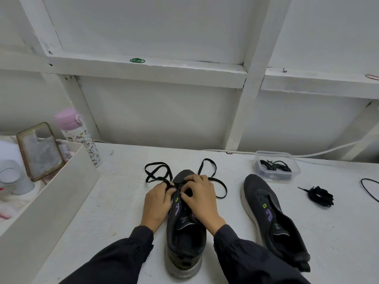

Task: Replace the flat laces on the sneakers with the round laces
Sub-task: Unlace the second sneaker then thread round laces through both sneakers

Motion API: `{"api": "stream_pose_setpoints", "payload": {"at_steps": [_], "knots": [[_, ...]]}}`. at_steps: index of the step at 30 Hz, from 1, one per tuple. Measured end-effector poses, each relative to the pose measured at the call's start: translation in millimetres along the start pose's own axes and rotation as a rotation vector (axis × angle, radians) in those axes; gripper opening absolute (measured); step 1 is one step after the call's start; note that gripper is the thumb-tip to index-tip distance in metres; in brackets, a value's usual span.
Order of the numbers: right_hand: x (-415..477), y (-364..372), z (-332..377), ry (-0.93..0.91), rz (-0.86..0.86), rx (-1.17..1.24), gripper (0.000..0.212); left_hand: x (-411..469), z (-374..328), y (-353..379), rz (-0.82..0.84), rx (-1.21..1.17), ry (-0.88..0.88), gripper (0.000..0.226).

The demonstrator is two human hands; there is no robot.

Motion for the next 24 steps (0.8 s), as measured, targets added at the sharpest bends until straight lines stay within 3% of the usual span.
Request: {"api": "stream_pose_setpoints", "payload": {"at_steps": [3, 5, 8, 12, 19, 24], "knots": [[-1, 0, -2, -0.008, -0.004, 0.04, 0.009, 1, 3, 1, -0.003, -0.018, -0.023, 0.013], [2, -2, 1, -0.054, 0.024, 0.03, 0.009, 1, 6, 2, 0.009, -0.086, -0.081, 0.022], [10, -6, 9, -0.139, 0.147, 0.03, 0.028, 1, 12, 1, 0.009, -0.175, -0.158, 0.036], [21, -5, 21, -0.254, 0.345, -0.101, 0.044, 0, 14, 1, -0.012, -0.155, -0.192, 0.017], [36, -1, 34, -0.412, 0.385, -0.246, 0.035, -5, 18, -2, -0.077, -0.155, -0.269, 0.018], [31, -2, 45, -0.646, 0.362, -0.268, 0.017, -5, 14, -4, -0.088, -0.153, -0.308, 0.019]]}}
Point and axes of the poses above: each hand's wrist, its own x-axis towards the middle knuckle, its own y-axis out of the palm, z = x × y, the point moved 8 cm from there along x, towards the middle knuckle, and after that the axes turned 8 degrees about -z, right-handed, at the moved point
